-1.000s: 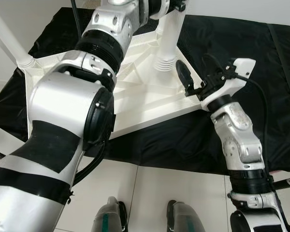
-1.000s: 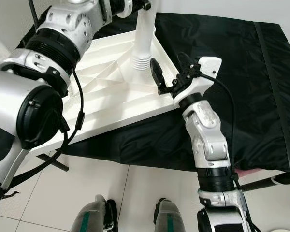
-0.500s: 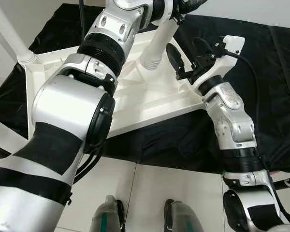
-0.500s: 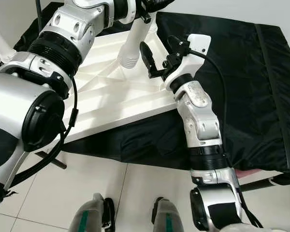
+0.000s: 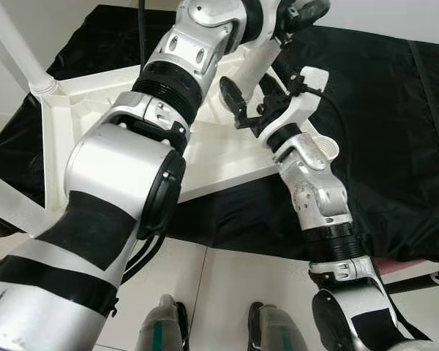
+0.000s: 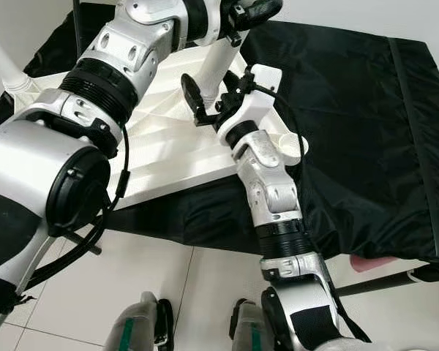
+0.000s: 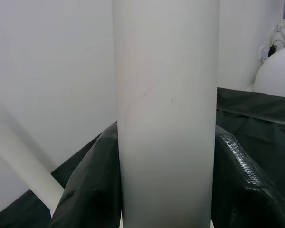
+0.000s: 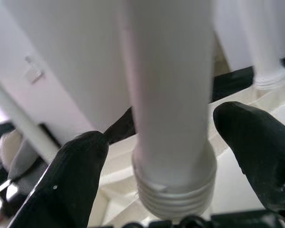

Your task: Building children table

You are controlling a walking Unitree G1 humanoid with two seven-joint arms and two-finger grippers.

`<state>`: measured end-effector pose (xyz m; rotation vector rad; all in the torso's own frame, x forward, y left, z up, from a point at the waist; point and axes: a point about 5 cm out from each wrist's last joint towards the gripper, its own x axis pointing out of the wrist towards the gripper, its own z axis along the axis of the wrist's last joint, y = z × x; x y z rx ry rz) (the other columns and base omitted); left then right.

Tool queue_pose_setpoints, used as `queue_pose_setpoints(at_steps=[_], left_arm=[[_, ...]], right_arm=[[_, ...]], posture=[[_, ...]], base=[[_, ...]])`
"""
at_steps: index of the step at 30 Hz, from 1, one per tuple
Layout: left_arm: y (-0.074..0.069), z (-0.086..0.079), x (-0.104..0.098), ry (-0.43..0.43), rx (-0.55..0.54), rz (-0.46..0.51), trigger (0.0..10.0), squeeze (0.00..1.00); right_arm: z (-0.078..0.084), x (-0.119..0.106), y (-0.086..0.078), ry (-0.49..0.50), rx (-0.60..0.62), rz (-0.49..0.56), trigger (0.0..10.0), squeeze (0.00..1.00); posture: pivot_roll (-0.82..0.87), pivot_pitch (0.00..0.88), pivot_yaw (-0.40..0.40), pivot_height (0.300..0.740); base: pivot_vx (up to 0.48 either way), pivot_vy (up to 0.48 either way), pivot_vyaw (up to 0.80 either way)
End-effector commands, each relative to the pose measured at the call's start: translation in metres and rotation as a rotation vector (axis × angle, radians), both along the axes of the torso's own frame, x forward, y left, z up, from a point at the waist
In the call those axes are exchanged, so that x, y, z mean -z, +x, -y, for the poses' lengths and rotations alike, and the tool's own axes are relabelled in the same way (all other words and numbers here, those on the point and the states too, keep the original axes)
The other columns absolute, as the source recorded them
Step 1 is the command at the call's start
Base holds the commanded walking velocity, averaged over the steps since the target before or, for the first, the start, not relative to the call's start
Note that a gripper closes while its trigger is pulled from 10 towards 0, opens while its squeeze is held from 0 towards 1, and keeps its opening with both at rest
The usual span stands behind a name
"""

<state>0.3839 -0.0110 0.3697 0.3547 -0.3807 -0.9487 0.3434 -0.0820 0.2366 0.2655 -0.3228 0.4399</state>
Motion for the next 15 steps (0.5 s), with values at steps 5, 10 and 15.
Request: queue_pose_setpoints(at_steps=[5,10,15], left_arm=[[0.014,-0.025,-0.018,-0.354,-0.591,0.080,10.0,0.00],[0.013,-0.022,-0.018,-0.358,-0.584,0.081,10.0,0.00],[0.012,-0.018,-0.017,-0.355,-0.574,0.083,10.0,0.00]], right_arm=[[0.000,0.001,0.008,0.062,0.077,-0.010,10.0,0.00],[0.000,-0.008,0.015,0.105,0.147,0.013,10.0,0.00],[0.000,-0.020,0.018,0.125,0.168,0.047,10.0,0.00]], posture=[[-0.05,0.061,0.020,0.740],[-0.05,0.052,0.018,0.740],[-0.05,0.048,0.013,0.740]], base=[[0.000,0.000,0.00],[0.000,0.000,0.00],[0.000,0.000,0.00]])
